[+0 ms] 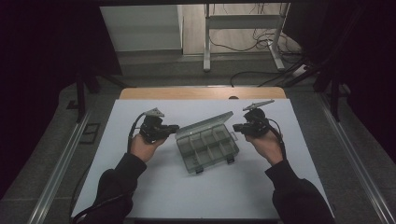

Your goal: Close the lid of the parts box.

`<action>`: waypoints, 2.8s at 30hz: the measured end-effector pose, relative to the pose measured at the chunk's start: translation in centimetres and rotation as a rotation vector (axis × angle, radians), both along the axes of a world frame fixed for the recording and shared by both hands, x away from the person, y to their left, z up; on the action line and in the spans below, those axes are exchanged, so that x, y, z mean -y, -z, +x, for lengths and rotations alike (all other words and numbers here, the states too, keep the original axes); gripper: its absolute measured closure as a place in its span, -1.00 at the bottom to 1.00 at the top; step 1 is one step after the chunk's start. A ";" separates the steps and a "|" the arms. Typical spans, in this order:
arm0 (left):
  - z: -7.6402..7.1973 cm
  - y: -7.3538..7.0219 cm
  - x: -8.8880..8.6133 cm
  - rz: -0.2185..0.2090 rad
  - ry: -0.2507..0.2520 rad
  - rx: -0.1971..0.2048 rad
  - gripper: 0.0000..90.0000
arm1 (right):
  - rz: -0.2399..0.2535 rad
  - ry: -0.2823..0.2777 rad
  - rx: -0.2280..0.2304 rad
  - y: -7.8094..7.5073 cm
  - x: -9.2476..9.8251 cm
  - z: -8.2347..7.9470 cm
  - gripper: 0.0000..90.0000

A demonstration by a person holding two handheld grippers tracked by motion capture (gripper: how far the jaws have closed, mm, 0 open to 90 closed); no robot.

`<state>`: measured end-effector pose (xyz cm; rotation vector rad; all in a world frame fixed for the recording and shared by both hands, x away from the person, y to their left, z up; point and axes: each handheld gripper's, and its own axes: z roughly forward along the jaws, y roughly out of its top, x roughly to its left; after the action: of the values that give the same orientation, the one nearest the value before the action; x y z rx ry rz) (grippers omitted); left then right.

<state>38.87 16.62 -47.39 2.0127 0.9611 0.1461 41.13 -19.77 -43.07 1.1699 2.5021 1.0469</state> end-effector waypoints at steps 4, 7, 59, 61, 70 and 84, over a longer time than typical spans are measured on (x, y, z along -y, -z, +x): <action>-0.5 0.1 0.3 0.003 0.013 -0.007 0.89 | 0.001 0.002 0.006 -0.1 0.5 -0.6 0.97; -0.9 0.1 0.5 0.008 0.024 -0.013 0.89 | 0.005 0.009 0.008 -0.3 1.0 -0.9 0.97; -4.9 2.3 1.9 0.035 0.087 -0.078 0.85 | -0.032 -0.044 0.017 4.1 1.3 -4.2 0.98; -5.4 2.2 2.0 0.045 0.088 -0.075 0.83 | -0.036 -0.047 0.013 4.3 1.3 -4.2 0.98; -8.0 1.7 2.5 0.029 0.093 -0.052 0.83 | -0.035 -0.052 0.015 4.4 1.3 -4.2 0.98; -11.5 3.3 5.1 0.087 0.160 -0.076 0.84 | -0.051 -0.055 0.029 4.4 1.1 -4.4 0.98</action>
<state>27.35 11.51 -50.73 2.1797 0.8491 0.0245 36.68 -20.91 -47.44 1.0698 2.5360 0.9999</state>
